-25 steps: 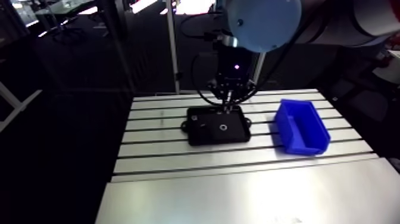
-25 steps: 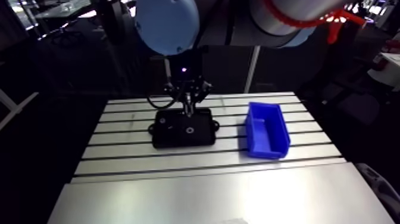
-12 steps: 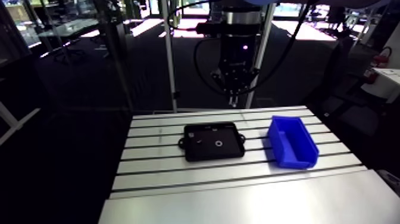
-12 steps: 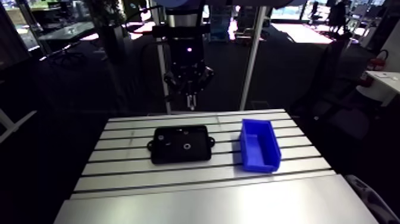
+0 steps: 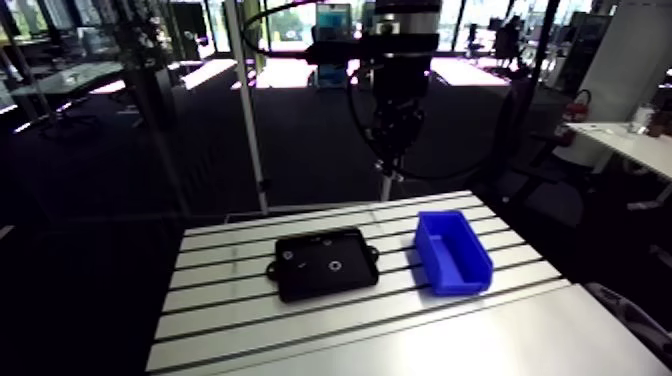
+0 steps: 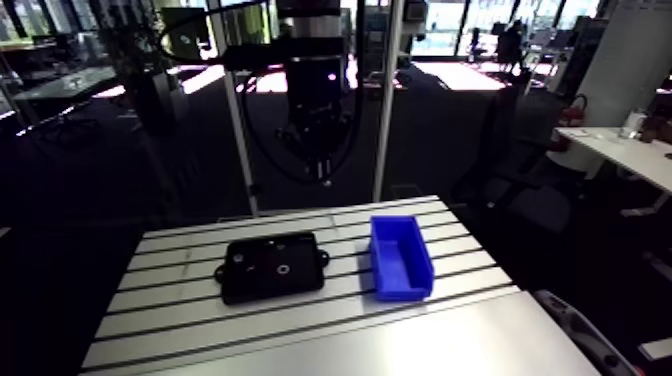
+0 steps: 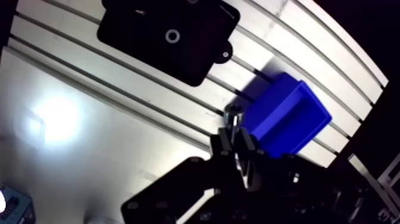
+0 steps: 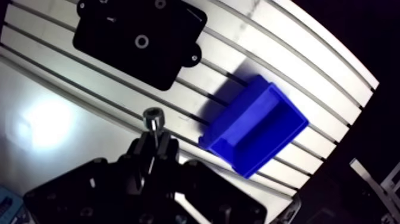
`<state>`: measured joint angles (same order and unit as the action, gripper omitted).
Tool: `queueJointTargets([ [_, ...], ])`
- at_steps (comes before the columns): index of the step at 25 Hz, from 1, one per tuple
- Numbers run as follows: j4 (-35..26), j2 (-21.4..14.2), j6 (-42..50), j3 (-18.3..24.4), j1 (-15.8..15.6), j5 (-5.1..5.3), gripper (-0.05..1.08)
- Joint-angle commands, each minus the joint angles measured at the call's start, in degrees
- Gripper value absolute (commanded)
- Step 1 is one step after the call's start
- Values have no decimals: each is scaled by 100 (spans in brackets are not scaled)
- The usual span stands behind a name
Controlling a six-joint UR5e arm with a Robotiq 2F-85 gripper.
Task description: Pick up the M10 bolt from the tray and put it into the blue bin.
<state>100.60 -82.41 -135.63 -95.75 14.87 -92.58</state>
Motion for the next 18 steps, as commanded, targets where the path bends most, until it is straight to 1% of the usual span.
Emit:
queueJointTargets([
  [1, 8, -51, -1780, -71, 500, -36, 99],
  [3, 51, -33, -2325, -124, 649, -54, 99],
  [6, 60, 37, -2826, -159, 746, -71, 99],
  [7, 69, 46, -2975, -176, 807, -133, 99],
  [8, 78, 72, -3178, -212, 860, -230, 99],
  [9, 122, 81, -3362, -256, 878, -300, 99],
  [10, 254, 107, -3600, -299, 895, -353, 99],
  [14, 878, 125, -4364, -546, 1124, -388, 99],
  [18, 1019, 204, -4751, -686, 1220, -379, 99],
])
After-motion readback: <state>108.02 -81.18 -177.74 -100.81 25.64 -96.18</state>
